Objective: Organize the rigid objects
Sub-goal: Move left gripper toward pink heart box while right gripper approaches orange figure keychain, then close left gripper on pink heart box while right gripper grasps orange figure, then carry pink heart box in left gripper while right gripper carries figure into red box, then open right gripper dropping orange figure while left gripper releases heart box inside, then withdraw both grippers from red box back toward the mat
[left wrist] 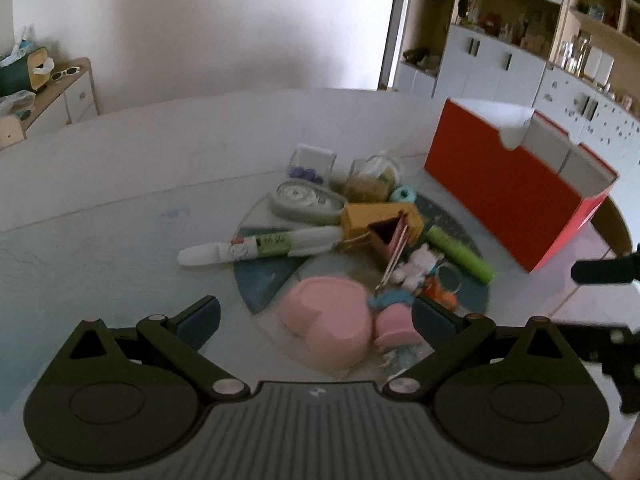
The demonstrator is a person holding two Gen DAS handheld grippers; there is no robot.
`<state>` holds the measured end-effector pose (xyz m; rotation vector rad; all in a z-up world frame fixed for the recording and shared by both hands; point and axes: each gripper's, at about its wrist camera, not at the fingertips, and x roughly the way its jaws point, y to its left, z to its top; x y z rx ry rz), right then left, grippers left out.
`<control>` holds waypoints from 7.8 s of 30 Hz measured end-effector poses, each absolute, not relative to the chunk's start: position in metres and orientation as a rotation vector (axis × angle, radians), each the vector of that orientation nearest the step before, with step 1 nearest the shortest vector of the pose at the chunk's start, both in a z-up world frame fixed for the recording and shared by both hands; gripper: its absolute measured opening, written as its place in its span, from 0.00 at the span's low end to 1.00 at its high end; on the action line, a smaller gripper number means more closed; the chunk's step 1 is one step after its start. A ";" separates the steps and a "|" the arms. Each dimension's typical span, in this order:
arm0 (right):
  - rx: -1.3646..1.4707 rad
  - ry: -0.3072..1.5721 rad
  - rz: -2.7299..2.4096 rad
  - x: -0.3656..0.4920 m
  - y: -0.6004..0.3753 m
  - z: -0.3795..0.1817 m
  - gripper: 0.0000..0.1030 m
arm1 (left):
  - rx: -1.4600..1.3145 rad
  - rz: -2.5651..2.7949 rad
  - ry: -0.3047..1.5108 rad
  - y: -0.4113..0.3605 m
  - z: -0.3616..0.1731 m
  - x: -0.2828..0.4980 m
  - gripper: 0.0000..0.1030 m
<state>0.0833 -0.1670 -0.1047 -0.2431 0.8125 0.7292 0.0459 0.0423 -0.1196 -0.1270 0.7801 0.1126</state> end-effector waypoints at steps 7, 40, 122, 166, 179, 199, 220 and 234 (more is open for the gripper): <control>-0.288 0.847 0.748 0.087 -0.157 -0.125 0.72 | -0.087 0.124 0.818 0.044 -0.138 0.049 0.95; -0.376 0.807 0.843 0.108 -0.118 -0.156 0.36 | 0.025 -0.001 0.795 0.044 -0.164 0.078 0.68; -0.169 0.703 0.725 0.217 -0.286 -0.039 0.36 | -0.036 -0.091 0.709 -0.064 -0.043 0.135 0.68; -0.371 0.979 0.735 0.338 -0.315 -0.123 0.36 | 0.167 -0.129 1.041 -0.252 -0.137 0.398 0.68; -0.381 1.023 0.726 0.331 -0.319 -0.126 0.43 | 0.151 -0.134 1.103 -0.243 -0.148 0.400 0.68; -0.323 0.936 0.669 0.315 -0.331 -0.092 0.69 | 0.091 -0.133 0.998 -0.214 -0.103 0.364 0.68; -0.198 0.808 0.594 0.272 -0.326 -0.041 0.90 | 0.030 -0.202 0.824 -0.182 -0.046 0.294 0.71; -0.152 0.748 0.557 0.217 -0.298 -0.022 0.99 | 0.036 -0.263 0.726 -0.142 -0.023 0.238 0.79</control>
